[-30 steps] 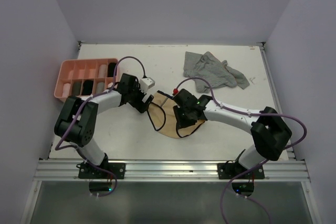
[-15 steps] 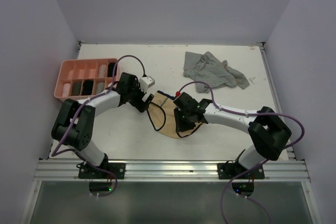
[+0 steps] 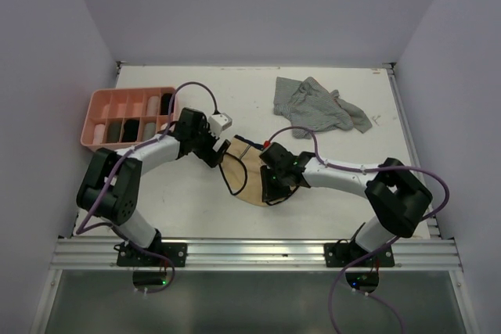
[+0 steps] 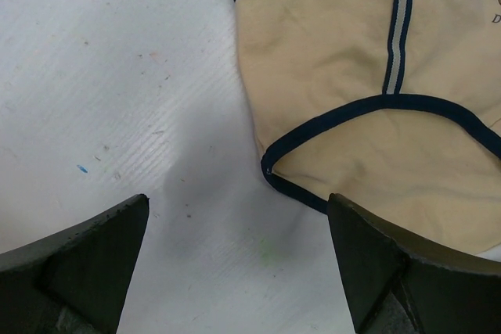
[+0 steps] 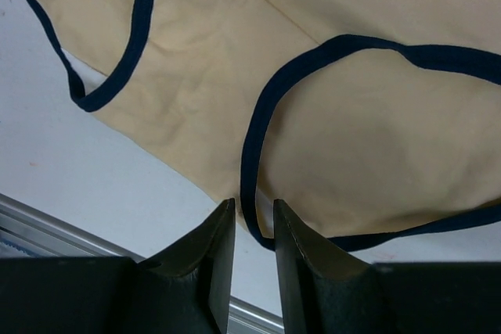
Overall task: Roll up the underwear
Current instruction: Flatten the underwear
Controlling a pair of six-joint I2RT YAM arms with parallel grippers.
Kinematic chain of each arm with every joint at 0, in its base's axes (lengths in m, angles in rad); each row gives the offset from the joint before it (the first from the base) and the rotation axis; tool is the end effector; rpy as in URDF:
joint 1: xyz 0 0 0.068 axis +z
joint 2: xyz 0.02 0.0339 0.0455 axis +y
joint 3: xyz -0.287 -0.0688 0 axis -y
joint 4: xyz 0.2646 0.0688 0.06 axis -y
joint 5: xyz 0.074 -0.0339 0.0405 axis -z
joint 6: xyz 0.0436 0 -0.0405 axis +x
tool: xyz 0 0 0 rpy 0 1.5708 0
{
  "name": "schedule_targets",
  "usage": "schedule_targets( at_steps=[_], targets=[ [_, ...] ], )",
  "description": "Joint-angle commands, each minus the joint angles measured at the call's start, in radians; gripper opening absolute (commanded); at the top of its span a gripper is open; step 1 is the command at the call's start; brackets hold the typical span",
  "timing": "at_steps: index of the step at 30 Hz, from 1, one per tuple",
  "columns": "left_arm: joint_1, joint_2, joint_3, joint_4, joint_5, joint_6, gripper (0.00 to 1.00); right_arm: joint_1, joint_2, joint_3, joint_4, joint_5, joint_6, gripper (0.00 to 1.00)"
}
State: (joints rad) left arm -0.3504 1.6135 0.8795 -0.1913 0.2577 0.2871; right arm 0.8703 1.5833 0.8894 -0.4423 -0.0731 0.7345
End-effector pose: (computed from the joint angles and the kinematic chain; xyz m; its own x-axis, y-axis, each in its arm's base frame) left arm 0.3144 -0.1267 0.1748 -0.5848 0.5053 -0.6346 0.6689 0.7429 -0.0249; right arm 0.2005 0.2428 0.1708 -0.9582 -0.0995 -0.2681 -0.1887 0.9244 0.3314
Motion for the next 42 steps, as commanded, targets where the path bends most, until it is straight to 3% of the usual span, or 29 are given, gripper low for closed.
schedule_targets(
  at_steps=[1, 12, 24, 29, 30, 32, 34, 42],
  targets=[
    [-0.01, 0.028, 0.004, 0.059, 0.006, -0.026, 1.0, 0.006, 0.006, -0.013, 0.042, -0.008, 0.026, 0.28],
    [-0.01, 0.072, -0.024, 0.075, -0.04, -0.035, 1.0, 0.01, -0.057, -0.035, 0.001, -0.007, 0.011, 0.01],
    [-0.01, 0.075, -0.024, 0.066, -0.063, -0.036, 1.0, 0.027, -0.147, -0.13, -0.015, -0.001, 0.06, 0.0],
    [-0.01, 0.077, -0.022, 0.056, -0.046, -0.034, 1.0, 0.039, -0.103, -0.173, 0.046, -0.019, 0.078, 0.0],
    [-0.01, 0.074, -0.022, 0.05, -0.037, -0.029, 1.0, 0.044, -0.091, -0.167, 0.054, -0.021, 0.078, 0.01],
    [-0.01, 0.05, -0.027, 0.046, 0.009, -0.02, 1.0, 0.061, -0.066, -0.152, 0.054, -0.016, 0.08, 0.15],
    [-0.01, 0.025, -0.036, 0.036, 0.082, -0.003, 1.0, 0.071, -0.066, -0.109, 0.031, -0.002, 0.08, 0.22],
    [-0.006, -0.208, -0.042, -0.046, 0.252, 0.055, 1.0, 0.07, -0.235, 0.08, -0.191, 0.173, 0.04, 0.31]
  ],
)
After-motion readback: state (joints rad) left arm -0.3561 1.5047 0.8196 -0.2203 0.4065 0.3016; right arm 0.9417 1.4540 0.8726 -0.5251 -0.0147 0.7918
